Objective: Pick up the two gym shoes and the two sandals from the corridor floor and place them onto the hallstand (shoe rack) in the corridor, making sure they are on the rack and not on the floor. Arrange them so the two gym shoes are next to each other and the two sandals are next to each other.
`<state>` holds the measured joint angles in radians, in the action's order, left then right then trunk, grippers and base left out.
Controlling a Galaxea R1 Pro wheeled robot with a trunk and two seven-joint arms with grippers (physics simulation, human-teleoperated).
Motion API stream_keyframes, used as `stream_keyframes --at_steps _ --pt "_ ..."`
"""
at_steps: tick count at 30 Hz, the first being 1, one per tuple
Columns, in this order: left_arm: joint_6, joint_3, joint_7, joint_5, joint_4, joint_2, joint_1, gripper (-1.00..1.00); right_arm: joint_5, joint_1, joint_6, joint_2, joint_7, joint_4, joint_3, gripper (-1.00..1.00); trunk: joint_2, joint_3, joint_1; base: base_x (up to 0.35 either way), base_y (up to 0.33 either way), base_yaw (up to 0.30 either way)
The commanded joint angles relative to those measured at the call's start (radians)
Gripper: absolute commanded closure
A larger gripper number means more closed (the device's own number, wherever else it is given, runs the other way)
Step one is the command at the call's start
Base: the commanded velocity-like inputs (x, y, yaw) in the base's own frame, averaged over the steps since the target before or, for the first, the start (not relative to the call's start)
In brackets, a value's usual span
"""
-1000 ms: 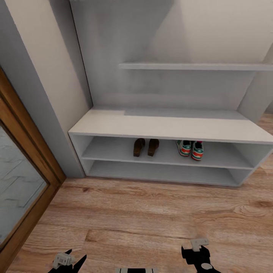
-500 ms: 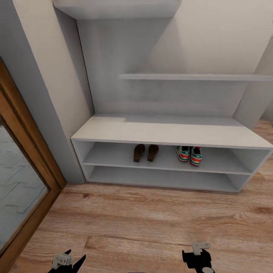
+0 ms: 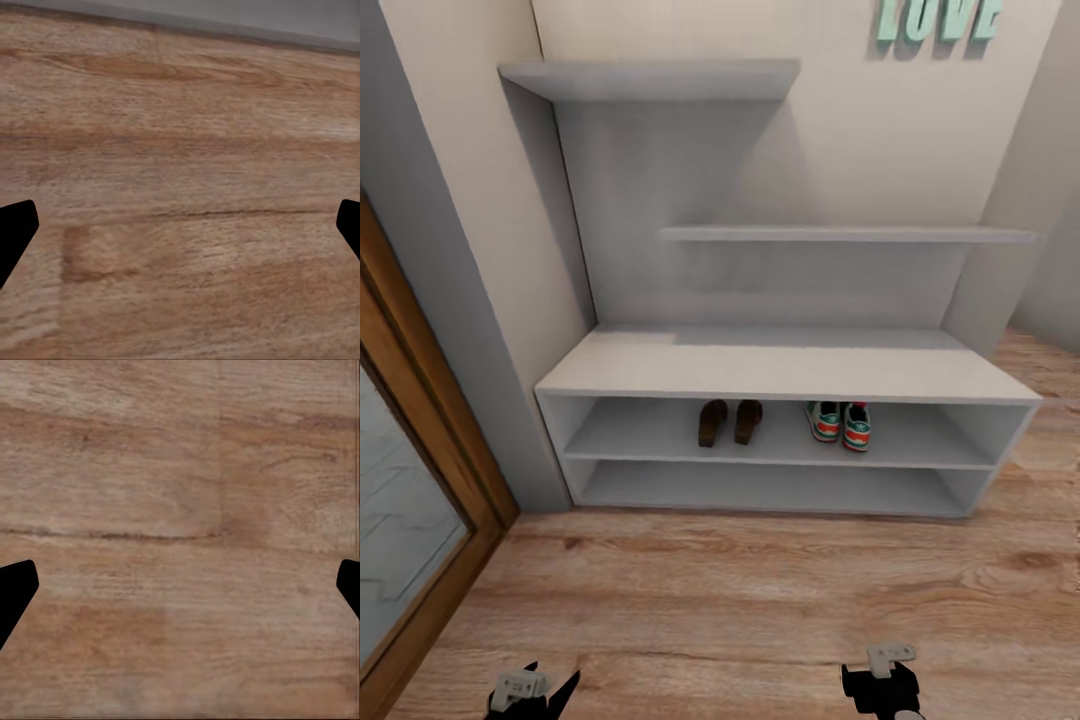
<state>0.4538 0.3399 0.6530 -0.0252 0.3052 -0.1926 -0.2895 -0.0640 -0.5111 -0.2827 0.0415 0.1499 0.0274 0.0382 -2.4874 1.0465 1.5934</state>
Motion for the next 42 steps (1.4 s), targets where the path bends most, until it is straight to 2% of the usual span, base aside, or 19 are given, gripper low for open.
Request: stream_keyframes --at_steps 1,9,11,15,16,22,29,42 --pt "0.002 0.007 0.002 -0.003 -0.003 0.0 -0.001 -1.0 -0.007 0.001 -0.001 0.0 0.006 -0.001 0.003 -1.0 0.007 -0.004 -0.004 0.0 0.0 -0.181" --pt "0.002 0.008 -0.015 -0.001 -0.026 0.001 0.0 -1.0 -0.002 0.008 -0.001 -0.002 0.007 0.0 0.001 -1.0 0.063 -0.039 -0.035 0.0 0.0 -0.196" --pt "0.002 0.008 -0.016 -0.001 -0.028 0.001 0.0 -1.0 0.014 0.008 0.0 -0.001 0.007 0.0 0.0 -1.0 0.077 -0.048 -0.042 0.0 0.0 -0.217" --pt "0.002 0.008 -0.022 -0.001 -0.029 0.001 0.0 -1.0 0.094 0.014 0.001 0.0 0.007 -0.001 -0.001 -1.0 0.105 -0.065 -0.058 0.0 0.0 -0.206" --pt "0.002 0.008 -0.024 -0.001 -0.029 0.001 0.0 -1.0 0.099 0.018 0.001 0.0 0.007 -0.001 0.0 -1.0 0.112 -0.069 -0.062 0.0 0.0 -0.103" --pt "0.001 0.009 -0.031 -0.001 -0.028 -0.001 0.0 -1.0 0.105 0.032 0.004 -0.003 0.005 -0.001 0.004 -1.0 0.154 -0.088 -0.085 0.0 0.0 -0.032" --pt "0.002 0.008 -0.033 0.0 -0.028 -0.001 0.0 -1.0 0.107 0.084 0.005 -0.035 0.002 -0.001 0.004 -1.0 0.203 -0.11 -0.111 0.0 0.0 -0.001" --pt "0.001 0.01 -0.033 0.001 -0.028 -0.002 0.003 -1.0 0.107 0.105 0.005 -0.042 0.002 -0.001 0.004 -1.0 0.294 -0.151 -0.161 0.0 0.0 0.0"
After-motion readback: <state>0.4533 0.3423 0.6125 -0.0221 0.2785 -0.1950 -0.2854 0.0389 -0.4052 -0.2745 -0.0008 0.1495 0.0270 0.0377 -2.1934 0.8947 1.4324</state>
